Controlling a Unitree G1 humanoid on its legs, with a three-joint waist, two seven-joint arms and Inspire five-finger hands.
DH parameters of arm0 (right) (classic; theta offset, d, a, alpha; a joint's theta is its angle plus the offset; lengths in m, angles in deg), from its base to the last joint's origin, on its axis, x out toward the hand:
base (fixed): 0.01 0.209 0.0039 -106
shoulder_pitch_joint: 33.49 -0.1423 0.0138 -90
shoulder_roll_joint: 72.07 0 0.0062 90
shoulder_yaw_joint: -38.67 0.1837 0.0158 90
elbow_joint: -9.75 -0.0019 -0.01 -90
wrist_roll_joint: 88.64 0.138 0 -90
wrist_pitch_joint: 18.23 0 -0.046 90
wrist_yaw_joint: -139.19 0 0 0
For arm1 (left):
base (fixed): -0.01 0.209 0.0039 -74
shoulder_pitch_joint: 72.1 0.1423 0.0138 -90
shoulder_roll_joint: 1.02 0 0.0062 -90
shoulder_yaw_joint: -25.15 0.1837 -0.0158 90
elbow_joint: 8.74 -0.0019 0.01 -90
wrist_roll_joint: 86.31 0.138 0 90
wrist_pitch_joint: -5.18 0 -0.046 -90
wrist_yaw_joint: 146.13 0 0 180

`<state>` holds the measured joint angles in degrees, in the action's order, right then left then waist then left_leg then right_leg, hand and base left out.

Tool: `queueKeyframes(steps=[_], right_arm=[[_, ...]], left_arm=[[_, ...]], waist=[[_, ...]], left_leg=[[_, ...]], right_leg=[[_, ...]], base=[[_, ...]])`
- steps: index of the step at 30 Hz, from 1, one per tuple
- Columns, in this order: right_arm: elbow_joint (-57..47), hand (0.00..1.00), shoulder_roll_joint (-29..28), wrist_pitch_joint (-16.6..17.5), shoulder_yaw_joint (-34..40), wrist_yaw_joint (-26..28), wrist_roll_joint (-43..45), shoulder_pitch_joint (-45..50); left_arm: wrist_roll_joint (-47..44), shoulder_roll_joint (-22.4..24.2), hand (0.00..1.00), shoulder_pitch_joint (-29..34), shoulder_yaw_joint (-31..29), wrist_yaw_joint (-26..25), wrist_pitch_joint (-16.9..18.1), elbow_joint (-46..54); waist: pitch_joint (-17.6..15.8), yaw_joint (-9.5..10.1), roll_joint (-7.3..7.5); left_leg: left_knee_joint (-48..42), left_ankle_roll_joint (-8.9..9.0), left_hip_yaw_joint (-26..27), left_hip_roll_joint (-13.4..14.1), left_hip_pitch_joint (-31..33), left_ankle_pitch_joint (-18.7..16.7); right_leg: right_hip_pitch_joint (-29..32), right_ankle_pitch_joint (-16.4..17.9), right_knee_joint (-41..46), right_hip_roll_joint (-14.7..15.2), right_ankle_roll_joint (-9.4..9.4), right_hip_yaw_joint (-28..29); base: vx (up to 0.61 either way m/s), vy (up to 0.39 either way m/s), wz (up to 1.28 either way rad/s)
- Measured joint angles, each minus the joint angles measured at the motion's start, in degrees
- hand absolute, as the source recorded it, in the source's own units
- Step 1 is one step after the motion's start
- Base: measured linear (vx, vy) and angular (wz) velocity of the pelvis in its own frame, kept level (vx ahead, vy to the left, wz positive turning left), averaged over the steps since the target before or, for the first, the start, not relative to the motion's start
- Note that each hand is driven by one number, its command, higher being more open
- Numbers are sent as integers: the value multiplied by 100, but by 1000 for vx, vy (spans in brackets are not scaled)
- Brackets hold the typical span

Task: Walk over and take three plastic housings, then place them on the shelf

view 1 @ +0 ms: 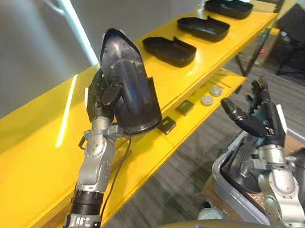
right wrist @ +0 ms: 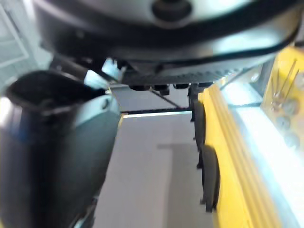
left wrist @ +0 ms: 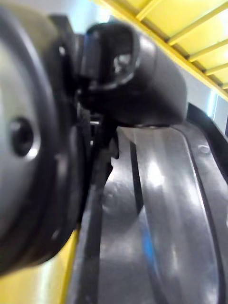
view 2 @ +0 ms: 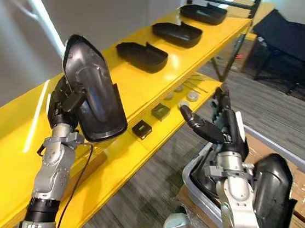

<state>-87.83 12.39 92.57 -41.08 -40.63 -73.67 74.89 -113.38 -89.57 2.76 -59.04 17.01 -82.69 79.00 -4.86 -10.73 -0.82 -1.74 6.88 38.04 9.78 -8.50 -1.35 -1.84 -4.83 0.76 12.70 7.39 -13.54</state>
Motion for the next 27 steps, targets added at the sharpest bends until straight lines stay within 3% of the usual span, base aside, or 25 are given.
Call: queueKeyframes(steps=[5,9,12,21,27], right_arm=[[11,100,3,0,-84,280,2,272],[87,100,-2,0,-635,348,-16,346],[96,100,-15,0,-1085,321,-59,342],[114,100,-182,-43,-1446,176,-151,391],[112,100,-183,-80,-1589,140,-168,474]], left_arm=[[48,-12,0,-762,-140,-748,0,-686],[46,-29,0,-1330,-233,-1293,-4,-1045],[43,-92,0,-1837,-227,-1556,-249,-1448],[-215,-186,0,-2267,-149,-1556,-1001,-3026],[-189,-189,0,-2499,125,-1569,-1140,-3486]], waist=[[5,-128,12],[10,-168,45],[15,-189,56],[39,-326,176],[-4,-341,339]], left_leg=[[2,10,102,42,0,6],[5,26,100,82,20,26],[17,20,93,83,96,63],[182,28,89,91,205,221],[57,28,101,117,278,192]], right_leg=[[81,-42,0,-43,-51,84],[89,-50,-2,-90,-63,77],[147,-50,-13,-90,-64,69],[275,-97,-106,-150,-113,79],[327,-107,-123,-140,-114,128]], base=[[-40,-16,-12],[-64,-32,1],[-76,-27,3],[-47,-28,1],[-14,-17,-3]])
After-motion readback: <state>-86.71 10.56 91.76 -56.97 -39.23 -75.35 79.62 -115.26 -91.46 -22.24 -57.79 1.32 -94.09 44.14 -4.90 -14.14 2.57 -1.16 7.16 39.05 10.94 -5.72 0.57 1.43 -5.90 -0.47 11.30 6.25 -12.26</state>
